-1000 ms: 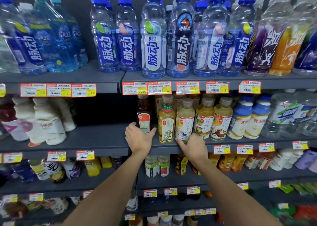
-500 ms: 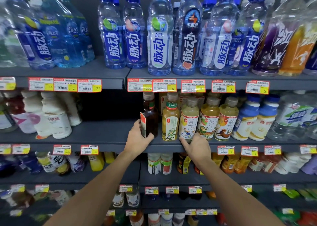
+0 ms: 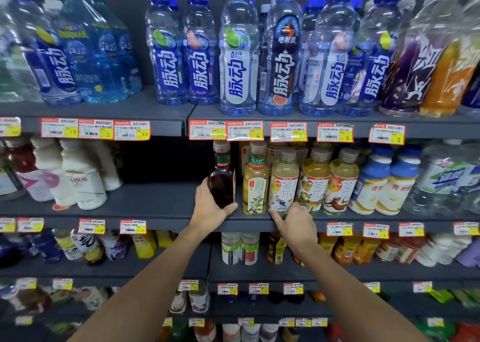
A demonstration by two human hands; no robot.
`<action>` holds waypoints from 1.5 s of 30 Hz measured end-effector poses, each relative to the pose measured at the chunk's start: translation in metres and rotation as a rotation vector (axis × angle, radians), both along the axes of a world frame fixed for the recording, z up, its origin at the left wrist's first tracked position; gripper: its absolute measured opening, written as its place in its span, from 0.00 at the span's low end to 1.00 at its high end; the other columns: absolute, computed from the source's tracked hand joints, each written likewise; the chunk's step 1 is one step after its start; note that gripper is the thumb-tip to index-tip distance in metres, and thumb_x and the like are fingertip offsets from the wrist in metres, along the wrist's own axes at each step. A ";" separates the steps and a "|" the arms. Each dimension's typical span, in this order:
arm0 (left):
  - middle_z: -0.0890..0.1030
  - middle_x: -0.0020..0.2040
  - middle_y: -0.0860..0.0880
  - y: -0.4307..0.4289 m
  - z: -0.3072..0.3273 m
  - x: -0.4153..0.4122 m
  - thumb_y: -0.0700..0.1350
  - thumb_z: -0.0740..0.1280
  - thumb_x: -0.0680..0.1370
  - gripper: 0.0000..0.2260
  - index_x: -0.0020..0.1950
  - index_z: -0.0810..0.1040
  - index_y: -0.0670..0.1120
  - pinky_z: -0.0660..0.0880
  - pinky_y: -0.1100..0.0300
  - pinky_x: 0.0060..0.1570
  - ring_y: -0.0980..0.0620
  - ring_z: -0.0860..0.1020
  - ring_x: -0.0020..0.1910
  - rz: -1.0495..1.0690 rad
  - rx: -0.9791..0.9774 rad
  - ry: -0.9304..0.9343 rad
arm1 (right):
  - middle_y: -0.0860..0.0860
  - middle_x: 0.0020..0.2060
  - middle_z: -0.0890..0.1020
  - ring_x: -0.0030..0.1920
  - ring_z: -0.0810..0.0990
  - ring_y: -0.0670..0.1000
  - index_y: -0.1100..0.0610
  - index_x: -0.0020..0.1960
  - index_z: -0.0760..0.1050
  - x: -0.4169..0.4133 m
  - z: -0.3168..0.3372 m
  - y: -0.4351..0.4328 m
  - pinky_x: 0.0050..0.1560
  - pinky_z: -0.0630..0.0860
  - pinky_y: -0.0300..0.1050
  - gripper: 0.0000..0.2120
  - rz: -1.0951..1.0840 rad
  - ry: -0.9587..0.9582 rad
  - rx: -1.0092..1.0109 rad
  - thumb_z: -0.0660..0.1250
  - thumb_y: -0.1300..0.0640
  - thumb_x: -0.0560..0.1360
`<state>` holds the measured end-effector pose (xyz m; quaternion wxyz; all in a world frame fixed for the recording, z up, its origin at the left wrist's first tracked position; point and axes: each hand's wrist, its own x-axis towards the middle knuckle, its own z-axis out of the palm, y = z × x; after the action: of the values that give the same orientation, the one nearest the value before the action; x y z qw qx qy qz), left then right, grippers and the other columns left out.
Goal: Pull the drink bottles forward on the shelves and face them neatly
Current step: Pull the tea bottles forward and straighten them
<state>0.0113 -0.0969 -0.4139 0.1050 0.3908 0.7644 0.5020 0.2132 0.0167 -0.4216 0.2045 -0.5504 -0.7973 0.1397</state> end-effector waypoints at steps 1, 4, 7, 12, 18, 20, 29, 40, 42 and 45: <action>0.67 0.70 0.48 0.002 0.001 0.005 0.53 0.82 0.65 0.47 0.76 0.60 0.46 0.64 0.51 0.73 0.51 0.65 0.71 0.058 -0.010 -0.016 | 0.55 0.48 0.81 0.50 0.81 0.57 0.59 0.55 0.72 0.000 0.000 0.000 0.41 0.74 0.47 0.28 0.000 -0.006 -0.003 0.63 0.32 0.76; 0.68 0.67 0.46 0.010 -0.001 0.016 0.52 0.83 0.65 0.44 0.73 0.63 0.42 0.67 0.48 0.71 0.48 0.67 0.69 0.192 0.018 0.000 | 0.55 0.48 0.81 0.50 0.81 0.57 0.58 0.55 0.71 0.000 0.000 0.001 0.40 0.73 0.46 0.29 -0.003 -0.026 0.001 0.62 0.32 0.76; 0.73 0.64 0.48 0.010 -0.003 0.016 0.48 0.80 0.69 0.35 0.70 0.67 0.44 0.70 0.51 0.67 0.49 0.70 0.65 0.178 0.047 -0.005 | 0.55 0.48 0.81 0.50 0.82 0.57 0.59 0.55 0.71 0.001 0.000 0.002 0.42 0.75 0.47 0.28 0.006 -0.034 0.005 0.62 0.32 0.77; 0.78 0.63 0.52 0.001 -0.001 0.003 0.44 0.76 0.73 0.31 0.73 0.65 0.50 0.71 0.58 0.62 0.52 0.76 0.62 -0.023 -0.050 -0.033 | 0.56 0.46 0.82 0.49 0.82 0.57 0.59 0.54 0.71 0.001 0.000 0.002 0.40 0.75 0.47 0.27 0.017 -0.026 0.021 0.62 0.33 0.77; 0.78 0.63 0.49 -0.005 -0.009 0.002 0.50 0.81 0.67 0.35 0.68 0.70 0.47 0.71 0.46 0.67 0.49 0.74 0.65 0.048 -0.145 0.080 | 0.55 0.46 0.82 0.48 0.82 0.57 0.59 0.54 0.71 0.001 -0.001 0.002 0.40 0.74 0.47 0.28 0.020 -0.034 0.023 0.62 0.33 0.77; 0.80 0.60 0.51 -0.004 -0.010 -0.001 0.48 0.81 0.68 0.31 0.66 0.72 0.48 0.73 0.48 0.66 0.49 0.77 0.62 0.046 -0.140 0.072 | 0.55 0.46 0.82 0.48 0.82 0.57 0.59 0.54 0.71 0.001 -0.001 0.002 0.39 0.73 0.46 0.28 0.018 -0.037 0.020 0.62 0.33 0.77; 0.75 0.58 0.48 -0.002 -0.003 -0.023 0.53 0.79 0.69 0.28 0.64 0.71 0.50 0.59 0.57 0.59 0.47 0.69 0.64 -0.014 -0.371 0.281 | 0.54 0.44 0.81 0.47 0.82 0.56 0.59 0.53 0.71 0.002 -0.001 0.002 0.38 0.72 0.45 0.28 0.022 -0.056 0.026 0.61 0.33 0.77; 0.78 0.58 0.50 0.005 0.001 -0.027 0.51 0.79 0.69 0.27 0.63 0.71 0.50 0.57 0.57 0.58 0.49 0.73 0.62 -0.027 -0.402 0.297 | 0.51 0.41 0.75 0.47 0.81 0.56 0.57 0.50 0.69 0.003 -0.003 0.002 0.37 0.70 0.45 0.26 0.028 -0.041 0.044 0.62 0.32 0.77; 0.78 0.58 0.50 0.006 0.002 -0.027 0.51 0.79 0.69 0.27 0.63 0.71 0.50 0.57 0.57 0.58 0.49 0.72 0.62 -0.032 -0.405 0.301 | 0.51 0.41 0.76 0.46 0.81 0.56 0.56 0.49 0.68 0.003 -0.004 0.003 0.37 0.70 0.45 0.26 0.031 -0.041 0.047 0.62 0.32 0.77; 0.78 0.58 0.49 0.006 0.000 -0.028 0.51 0.79 0.69 0.27 0.64 0.71 0.50 0.59 0.56 0.60 0.49 0.72 0.62 -0.020 -0.403 0.314 | 0.52 0.42 0.78 0.46 0.81 0.55 0.56 0.49 0.69 0.003 -0.004 0.006 0.37 0.71 0.45 0.26 0.039 -0.053 0.059 0.62 0.32 0.76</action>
<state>-0.0163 -0.0907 -0.4138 0.0659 0.4425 0.8521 0.2716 0.2164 0.0224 -0.4255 0.1968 -0.5320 -0.8168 0.1054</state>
